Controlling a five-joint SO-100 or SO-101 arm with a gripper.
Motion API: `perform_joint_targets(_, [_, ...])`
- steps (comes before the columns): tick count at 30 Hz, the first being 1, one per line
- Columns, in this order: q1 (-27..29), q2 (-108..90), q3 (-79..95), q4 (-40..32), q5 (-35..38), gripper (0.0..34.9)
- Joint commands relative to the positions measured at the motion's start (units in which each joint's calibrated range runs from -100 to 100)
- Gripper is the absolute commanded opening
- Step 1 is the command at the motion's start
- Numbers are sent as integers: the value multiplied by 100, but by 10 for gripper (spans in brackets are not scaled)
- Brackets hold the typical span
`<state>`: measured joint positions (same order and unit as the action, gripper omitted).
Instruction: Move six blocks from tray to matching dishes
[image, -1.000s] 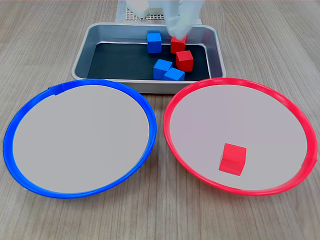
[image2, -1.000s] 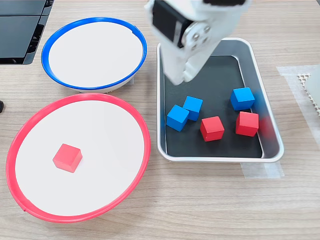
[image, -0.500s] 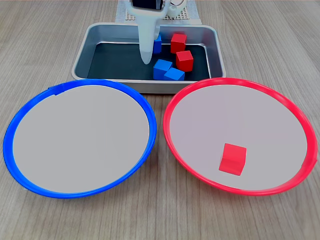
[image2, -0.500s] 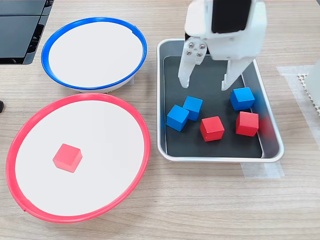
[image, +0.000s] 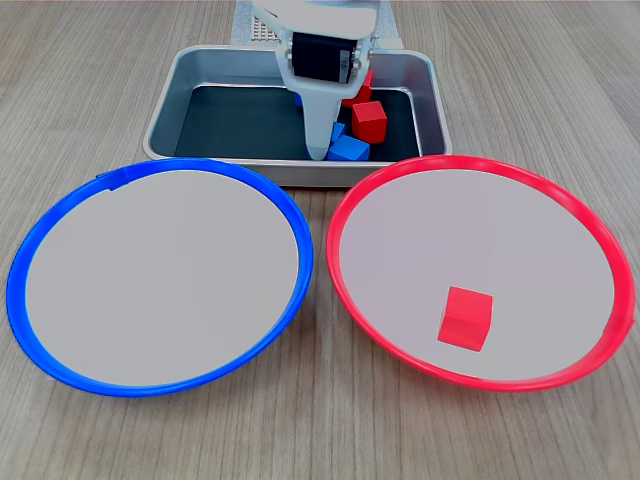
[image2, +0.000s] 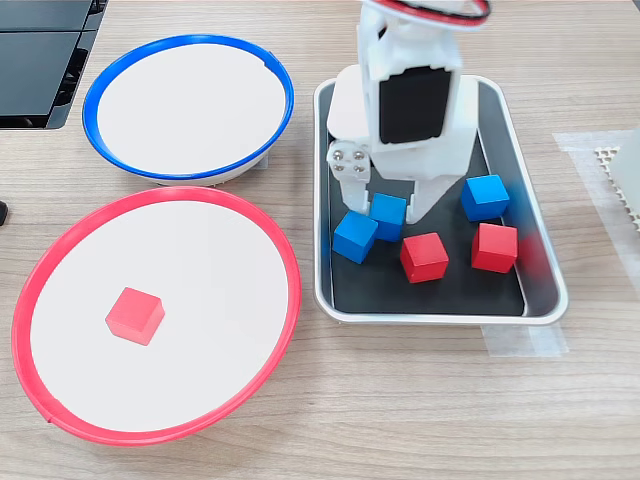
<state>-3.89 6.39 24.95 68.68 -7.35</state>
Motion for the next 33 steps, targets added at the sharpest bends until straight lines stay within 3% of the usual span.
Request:
perform_joint_targets(1, [-11, -38, -361, 128, 20, 2])
perform_joint_targets(3, [-11, -234, -506, 383, 151, 2])
perform_joint_targets(6, [102, -601, -1226, 1349, 508, 2])
perform_joint_targets(9, [554, -499, -2536, 1754, 464, 2])
perform_joint_targets(12, [949, 269, -4075, 1605, 264, 2])
perform_joint_targets(18, [1109, 2069, -5941, 1060, 176, 4])
perform_joint_targets(19, [1119, 2222, -5996, 895, 195, 25])
perform_joint_targets(22, [1119, 2367, -5859, 499, 288, 156])
perform_joint_targets(25, [1128, 2154, -5541, 334, 347, 228])
perform_joint_targets(28, [1156, 1651, -5040, 416, 479, 191])
perform_joint_targets(29, [1166, 1420, -4840, 557, 567, 118])
perform_joint_targets(31, [1119, 917, -4312, 804, 835, 38])
perform_joint_targets(32, [1072, 610, -3920, 953, 1035, 3])
perform_joint_targets(33, [1006, 277, -3474, 1069, 1255, 3])
